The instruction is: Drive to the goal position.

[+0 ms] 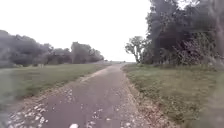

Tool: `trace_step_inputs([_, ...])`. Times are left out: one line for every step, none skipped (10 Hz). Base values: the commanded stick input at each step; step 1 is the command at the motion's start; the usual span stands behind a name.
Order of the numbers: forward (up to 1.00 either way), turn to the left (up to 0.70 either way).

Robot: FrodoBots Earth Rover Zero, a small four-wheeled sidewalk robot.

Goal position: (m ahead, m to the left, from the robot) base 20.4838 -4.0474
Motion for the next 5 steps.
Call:
trace_step_inputs([0.7,0.0])
trace_step_inputs([0.7,0.0])
trace_step_inputs([0.7,0.0])
trace_step_inputs([0.7,0.0])
trace_step_inputs([0.7,0.0])
